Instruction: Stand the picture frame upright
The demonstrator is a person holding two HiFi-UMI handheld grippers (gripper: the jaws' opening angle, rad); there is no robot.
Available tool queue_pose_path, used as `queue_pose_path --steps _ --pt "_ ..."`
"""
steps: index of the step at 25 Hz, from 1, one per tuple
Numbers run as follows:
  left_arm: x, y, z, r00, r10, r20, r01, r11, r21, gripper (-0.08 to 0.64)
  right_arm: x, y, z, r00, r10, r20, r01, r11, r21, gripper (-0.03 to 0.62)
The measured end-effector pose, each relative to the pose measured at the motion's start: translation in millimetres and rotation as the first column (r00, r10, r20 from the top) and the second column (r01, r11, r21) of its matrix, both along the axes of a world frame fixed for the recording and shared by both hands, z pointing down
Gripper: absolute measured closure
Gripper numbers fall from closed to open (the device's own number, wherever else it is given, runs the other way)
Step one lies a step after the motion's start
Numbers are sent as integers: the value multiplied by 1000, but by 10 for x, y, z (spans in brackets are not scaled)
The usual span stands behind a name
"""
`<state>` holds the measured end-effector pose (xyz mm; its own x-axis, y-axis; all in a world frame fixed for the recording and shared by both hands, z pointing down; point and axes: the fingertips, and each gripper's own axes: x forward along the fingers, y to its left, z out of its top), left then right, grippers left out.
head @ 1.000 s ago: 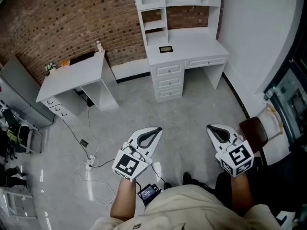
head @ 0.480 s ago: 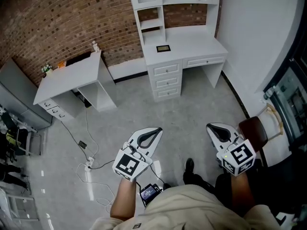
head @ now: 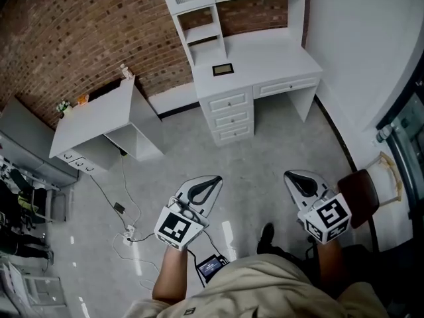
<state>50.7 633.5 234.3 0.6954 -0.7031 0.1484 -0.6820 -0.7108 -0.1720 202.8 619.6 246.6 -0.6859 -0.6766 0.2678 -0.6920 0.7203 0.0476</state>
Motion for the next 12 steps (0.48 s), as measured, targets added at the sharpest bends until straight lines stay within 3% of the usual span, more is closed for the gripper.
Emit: queue_pose_path --steps 6,12 --pt "392 -999 -74 999 -46 20 46 999 -2 554 450 -960 69 999 -35 16 36 999 -19 589" --pt "605 -1657 -121 998 -52 35 52 999 -8 554 748 -1614 77 999 -30 31 31 999 -35 589"
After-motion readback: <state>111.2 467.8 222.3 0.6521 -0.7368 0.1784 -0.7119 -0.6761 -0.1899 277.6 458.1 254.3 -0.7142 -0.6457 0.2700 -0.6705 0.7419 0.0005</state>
